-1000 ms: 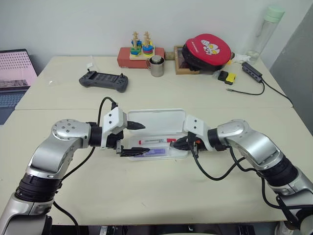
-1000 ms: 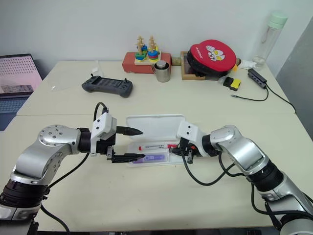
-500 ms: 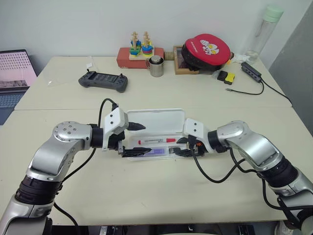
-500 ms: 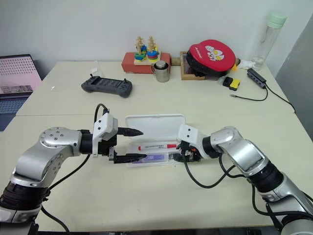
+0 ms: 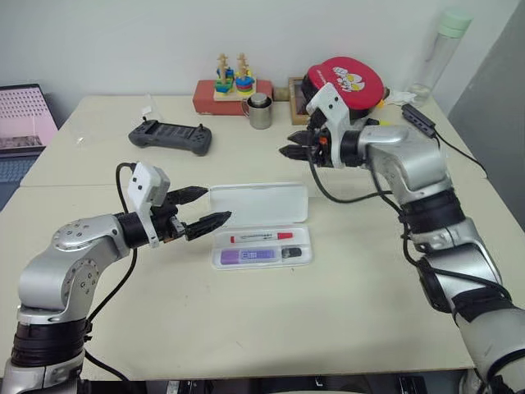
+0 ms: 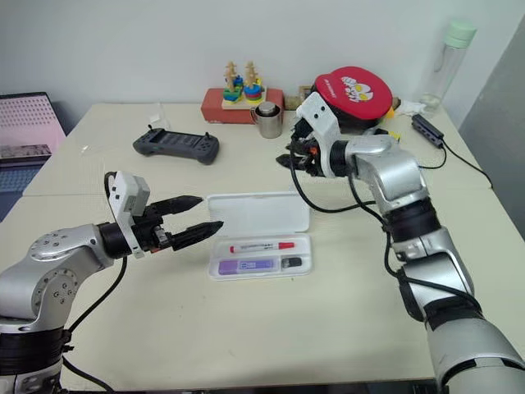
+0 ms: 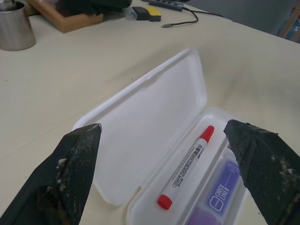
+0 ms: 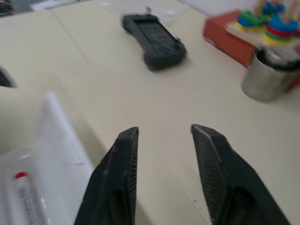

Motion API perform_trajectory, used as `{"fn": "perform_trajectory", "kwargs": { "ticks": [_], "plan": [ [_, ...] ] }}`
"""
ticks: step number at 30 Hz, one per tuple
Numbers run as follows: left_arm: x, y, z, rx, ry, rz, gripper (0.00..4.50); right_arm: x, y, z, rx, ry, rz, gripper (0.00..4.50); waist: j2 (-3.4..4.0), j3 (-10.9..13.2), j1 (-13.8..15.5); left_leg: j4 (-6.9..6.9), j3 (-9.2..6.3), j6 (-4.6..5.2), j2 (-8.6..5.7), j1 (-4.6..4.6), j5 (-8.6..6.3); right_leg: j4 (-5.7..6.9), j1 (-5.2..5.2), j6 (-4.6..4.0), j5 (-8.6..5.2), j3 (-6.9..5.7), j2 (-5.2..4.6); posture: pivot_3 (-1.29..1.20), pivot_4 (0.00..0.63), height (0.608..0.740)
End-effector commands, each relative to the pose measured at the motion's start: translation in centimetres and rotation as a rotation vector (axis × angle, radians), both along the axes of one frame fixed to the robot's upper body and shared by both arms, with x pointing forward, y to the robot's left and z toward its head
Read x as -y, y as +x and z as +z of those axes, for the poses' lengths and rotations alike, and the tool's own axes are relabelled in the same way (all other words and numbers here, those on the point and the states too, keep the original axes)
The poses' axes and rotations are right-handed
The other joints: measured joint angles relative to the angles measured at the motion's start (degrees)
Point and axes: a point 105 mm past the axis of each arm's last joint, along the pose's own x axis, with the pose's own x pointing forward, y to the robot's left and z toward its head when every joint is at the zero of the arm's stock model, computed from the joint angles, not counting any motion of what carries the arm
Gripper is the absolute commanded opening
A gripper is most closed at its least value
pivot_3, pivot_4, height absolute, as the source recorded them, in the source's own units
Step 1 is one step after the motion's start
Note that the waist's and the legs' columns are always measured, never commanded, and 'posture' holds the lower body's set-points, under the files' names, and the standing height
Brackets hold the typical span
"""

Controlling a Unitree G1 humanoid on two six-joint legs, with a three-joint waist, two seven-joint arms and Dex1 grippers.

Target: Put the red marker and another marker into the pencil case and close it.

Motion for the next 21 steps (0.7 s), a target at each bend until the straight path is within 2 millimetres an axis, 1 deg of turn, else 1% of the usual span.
{"fn": "perform_trajectory", "kwargs": {
  "ticks": [1, 3, 4, 6, 11, 13, 15, 16, 19, 21],
  "plan": [
    [0.3, -0.4, 1.3, 0.062, 0.002, -0.007, 4.5, -0.4, 1.2, 0.1, 0.038, -0.05, -0.012, 0.7, 0.01, 0.0, -0.21, 0.0, 0.01, 0.0, 0.0, -0.01, 0.0, 0.0, -0.01, 0.0, 0.0, 0.01, -0.02, 0.0, 0.15, 0.74],
    [0.3, -0.5, 1.6, 0.069, -0.003, -0.008, 4.5, -0.8, 1.1, -0.6, 0.019, -0.074, 0.024, 0.11, 0.01, 0.0, -0.54, -0.01, 0.01, 0.0, 0.0, -0.01, 0.0, -0.01, -0.01, 0.0, 0.0, 0.01, -0.02, 0.0, 0.15, 0.74],
    [0.3, -0.6, 1.7, 0.07, -0.002, -0.011, 4.5, -1.0, 0.7, -1.1, 0.007, -0.089, 0.063, 0.05, 0.02, 0.0, -0.68, -0.02, 0.0, 0.0, 0.01, -0.01, 0.0, 0.0, -0.01, 0.0, 0.0, 0.01, -0.02, 0.0, 0.15, 0.74],
    [0.2, -0.7, 1.8, 0.07, -0.003, -0.014, 4.5, -1.4, 0.1, -1.6, -0.011, -0.107, 0.122, 0.05, 0.04, 0.02, -1.01, -0.02, 0.0, 0.0, 0.02, -0.01, 0.0, 0.02, -0.01, 0.0, 0.0, 0.02, -0.02, 0.0, 0.15, 0.74],
    [0.3, -1.3, 1.7, 0.05, 0.008, -0.054, 4.5, -2.2, -3.1, -2.3, -0.036, -0.146, 0.331, 0.05, 0.04, 0.02, -1.25, -0.02, -0.03, 0.0, 0.05, -0.01, 0.0, 0.03, -0.01, 0.0, 0.0, 0.01, -0.01, 0.0, 0.15, 0.74],
    [0.1, -1.5, 2.0, 0.05, 0.012, -0.062, 4.5, -2.4, -4.9, -2.4, -0.038, -0.16, 0.431, 0.05, 0.04, 0.02, -1.19, -0.01, -0.04, 0.0, 0.04, -0.01, 0.0, 0.02, -0.01, 0.0, 0.0, 0.02, -0.01, 0.0, 0.15, 0.74],
    [0.0, -1.8, 2.3, 0.051, 0.016, -0.071, 4.5, -2.3, -6.9, -3.0, -0.062, -0.189, 0.529, 0.05, 0.04, 0.02, -1.04, -0.03, -0.06, 0.0, 0.03, -0.02, 0.0, 0.02, -0.01, 0.0, 0.0, 0.01, -0.01, 0.0, 0.15, 0.74],
    [0.0, -1.9, 2.3, 0.05, 0.017, -0.075, 4.5, -2.2, -7.6, -3.3, -0.072, -0.202, 0.558, 0.05, 0.04, 0.02, -0.99, -0.02, -0.08, 0.0, 0.03, -0.01, 0.0, 0.02, 0.0, 0.0, 0.0, 0.0, -0.01, 0.0, 0.15, 0.74],
    [0.4, -2.7, 2.3, 0.035, 0.025, -0.116, 4.5, -1.9, -9.4, -4.1, -0.09, -0.234, 0.634, 0.05, 0.04, 0.02, -0.82, -0.02, -0.06, 0.0, 0.03, -0.02, 0.0, 0.0, 0.01, 0.0, 0.0, 0.01, -0.01, 0.0, 0.15, 0.74],
    [0.8, -3.5, 1.9, 0.014, 0.049, -0.157, 4.5, -1.6, -10.4, -4.7, -0.099, -0.266, 0.666, 0.05, 0.05, 0.03, -0.78, -0.02, -0.04, 0.0, 0.03, -0.02, 0.0, 0.0, -0.01, 0.0, 0.0, 0.03, -0.01, 0.0, 0.15, 0.74]
  ]
}}
